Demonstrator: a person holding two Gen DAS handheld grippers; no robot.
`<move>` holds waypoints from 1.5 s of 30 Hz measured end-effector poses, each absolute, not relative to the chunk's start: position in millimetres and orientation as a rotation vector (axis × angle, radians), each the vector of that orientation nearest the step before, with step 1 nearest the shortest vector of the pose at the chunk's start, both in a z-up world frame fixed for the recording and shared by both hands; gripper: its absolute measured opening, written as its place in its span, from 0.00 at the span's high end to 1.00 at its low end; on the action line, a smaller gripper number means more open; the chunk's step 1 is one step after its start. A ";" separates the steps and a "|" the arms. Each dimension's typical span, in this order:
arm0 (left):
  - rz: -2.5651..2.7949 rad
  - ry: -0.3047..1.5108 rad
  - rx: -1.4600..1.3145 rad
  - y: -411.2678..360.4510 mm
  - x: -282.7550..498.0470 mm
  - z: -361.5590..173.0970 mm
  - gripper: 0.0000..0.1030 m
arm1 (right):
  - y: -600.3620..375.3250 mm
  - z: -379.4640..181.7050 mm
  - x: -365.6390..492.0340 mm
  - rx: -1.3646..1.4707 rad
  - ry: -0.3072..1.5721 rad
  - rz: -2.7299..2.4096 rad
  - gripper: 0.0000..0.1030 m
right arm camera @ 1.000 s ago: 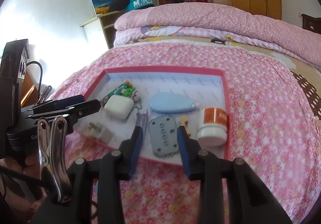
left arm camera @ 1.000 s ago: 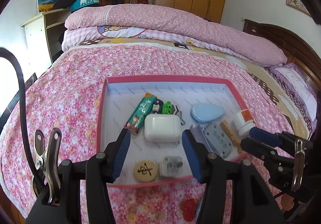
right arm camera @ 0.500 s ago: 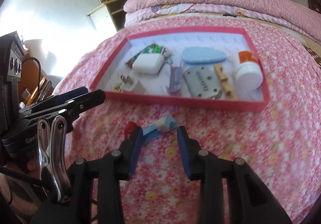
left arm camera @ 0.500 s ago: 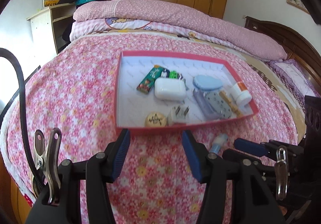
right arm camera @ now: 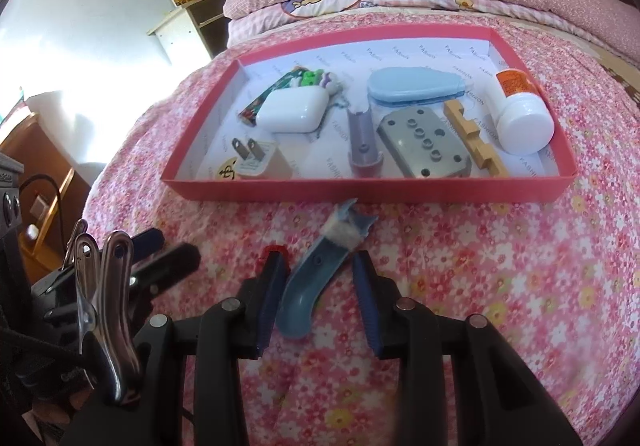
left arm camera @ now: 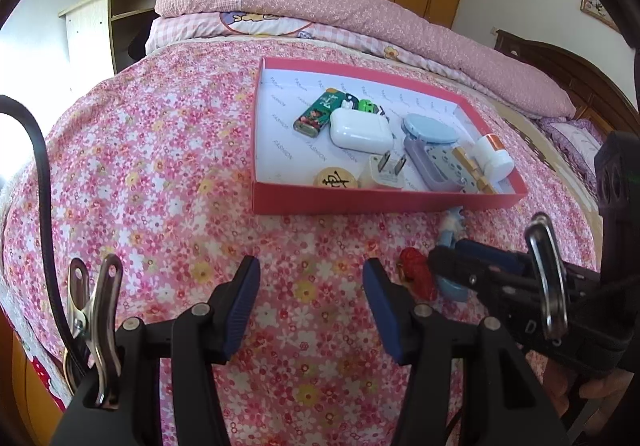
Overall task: Organize rigid objects
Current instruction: 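Grasp the light blue curved clip with the right tool while the left tool grasps the red piece, then carry the red piece and blue clip into the tray and open both tools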
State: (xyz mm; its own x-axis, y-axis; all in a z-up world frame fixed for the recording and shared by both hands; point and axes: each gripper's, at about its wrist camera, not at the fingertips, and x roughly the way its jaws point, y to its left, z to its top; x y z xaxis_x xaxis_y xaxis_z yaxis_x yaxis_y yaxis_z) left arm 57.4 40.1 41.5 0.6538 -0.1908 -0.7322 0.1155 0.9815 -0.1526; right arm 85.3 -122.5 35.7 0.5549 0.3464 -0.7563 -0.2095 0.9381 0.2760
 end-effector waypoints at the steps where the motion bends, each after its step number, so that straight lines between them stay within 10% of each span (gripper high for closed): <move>1: -0.175 0.842 -0.097 39.4 58.1 41.4 0.45 | -122.5 35.5 86.7 0.155 0.925 0.323 0.65; 9: -0.185 0.846 -0.096 35.5 58.7 41.2 0.45 | -122.7 32.9 86.2 0.085 0.920 0.285 0.82; 29: -0.275 0.883 -0.014 -22.4 55.3 32.9 0.46 | -173.0 41.9 53.7 0.115 0.887 0.243 0.82; 34: -0.260 0.876 0.027 -33.5 58.9 27.9 0.53 | -177.1 39.6 51.8 0.134 0.882 0.255 0.82; 38: -0.237 0.871 0.042 -37.1 61.6 26.5 0.79 | -177.8 37.8 51.7 0.144 0.882 0.264 0.82; 45: -0.252 0.871 0.015 -33.4 59.7 31.4 0.79 | -181.9 35.6 52.8 0.162 0.880 0.266 0.82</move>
